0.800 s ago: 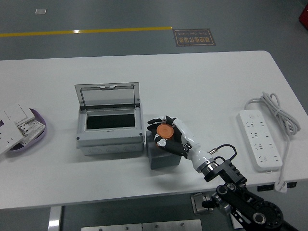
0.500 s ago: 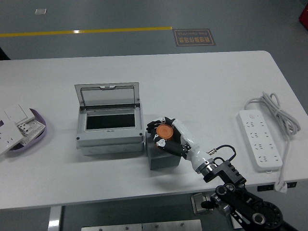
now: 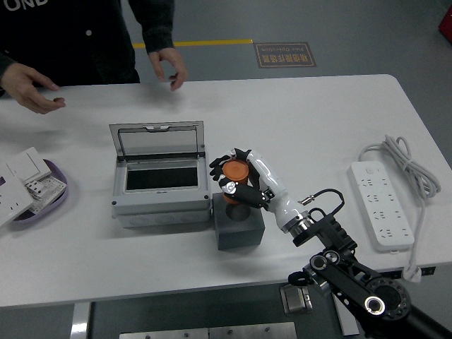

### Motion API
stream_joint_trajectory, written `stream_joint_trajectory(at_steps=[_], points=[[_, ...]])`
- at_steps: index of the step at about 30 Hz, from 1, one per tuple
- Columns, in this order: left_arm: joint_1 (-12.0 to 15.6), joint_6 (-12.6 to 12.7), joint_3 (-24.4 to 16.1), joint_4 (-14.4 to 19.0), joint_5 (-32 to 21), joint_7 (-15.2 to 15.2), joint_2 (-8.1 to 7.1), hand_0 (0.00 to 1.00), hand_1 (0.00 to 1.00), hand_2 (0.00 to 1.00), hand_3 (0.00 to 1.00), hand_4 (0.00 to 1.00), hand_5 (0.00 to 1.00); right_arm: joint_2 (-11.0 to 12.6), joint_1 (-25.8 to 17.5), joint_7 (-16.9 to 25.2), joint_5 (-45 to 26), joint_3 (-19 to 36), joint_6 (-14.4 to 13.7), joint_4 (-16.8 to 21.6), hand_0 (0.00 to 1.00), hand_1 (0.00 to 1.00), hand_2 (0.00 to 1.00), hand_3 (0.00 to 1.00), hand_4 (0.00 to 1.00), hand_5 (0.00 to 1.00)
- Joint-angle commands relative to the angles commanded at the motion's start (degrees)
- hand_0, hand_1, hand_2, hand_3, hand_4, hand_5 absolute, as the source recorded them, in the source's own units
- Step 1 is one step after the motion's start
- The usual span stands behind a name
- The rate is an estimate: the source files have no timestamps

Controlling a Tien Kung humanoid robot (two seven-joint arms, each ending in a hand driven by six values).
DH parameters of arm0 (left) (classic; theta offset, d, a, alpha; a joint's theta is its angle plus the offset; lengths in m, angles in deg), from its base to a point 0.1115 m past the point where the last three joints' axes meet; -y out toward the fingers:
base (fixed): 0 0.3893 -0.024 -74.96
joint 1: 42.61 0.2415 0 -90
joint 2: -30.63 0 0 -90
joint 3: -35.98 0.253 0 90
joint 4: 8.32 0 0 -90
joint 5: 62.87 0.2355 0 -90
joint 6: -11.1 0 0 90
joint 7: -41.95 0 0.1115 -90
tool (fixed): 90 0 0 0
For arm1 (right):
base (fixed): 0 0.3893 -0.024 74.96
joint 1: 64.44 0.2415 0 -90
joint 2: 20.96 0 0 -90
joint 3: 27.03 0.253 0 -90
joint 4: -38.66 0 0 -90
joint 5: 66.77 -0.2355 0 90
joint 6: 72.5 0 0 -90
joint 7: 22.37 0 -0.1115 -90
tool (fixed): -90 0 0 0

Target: Pick up the cylinder from the cube,place it in the box,flap close box

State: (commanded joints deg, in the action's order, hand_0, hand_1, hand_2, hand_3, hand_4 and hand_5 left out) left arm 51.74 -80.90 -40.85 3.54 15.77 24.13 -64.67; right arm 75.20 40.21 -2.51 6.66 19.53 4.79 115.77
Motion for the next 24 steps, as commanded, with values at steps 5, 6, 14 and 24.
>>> stream_joint_trajectory(at_steps=[5,6,14,24], points=[[0.0,-0.1,-0.3,0.0,0.4,-0.1,0.04,0.607,0.604,0.555,0.601,0.669,0.211,-1.4,5.1,-3.7,5.9,-3.8,-2.6,0.3,0.321,0.377,0.377,0.318,0.002,0.002],[0.0,-0.1,-0.4,0.0,0.6,-0.1,0.03,0.607,0.604,0.555,0.601,0.669,0.211,-1.6,6.2,-4.7,7.2,-4.5,-2.8,0.2,0.321,0.377,0.377,0.318,0.002,0.002],[0.2,-0.2,-1.2,0.3,1.6,-0.8,-0.18,0.607,0.602,0.556,0.602,0.668,0.209,-1.2,15.0,-14.3,16.8,-9.4,1.2,-0.7,0.180,0.279,0.364,0.307,0.002,0.002],[0.1,-0.4,-2.2,0.5,3.0,-1.3,-0.33,0.606,0.603,0.556,0.602,0.671,0.216,-3.9,22.5,-26.4,24.4,-13.9,7.9,-2.9,0.152,0.289,0.382,0.327,0.002,0.002]])
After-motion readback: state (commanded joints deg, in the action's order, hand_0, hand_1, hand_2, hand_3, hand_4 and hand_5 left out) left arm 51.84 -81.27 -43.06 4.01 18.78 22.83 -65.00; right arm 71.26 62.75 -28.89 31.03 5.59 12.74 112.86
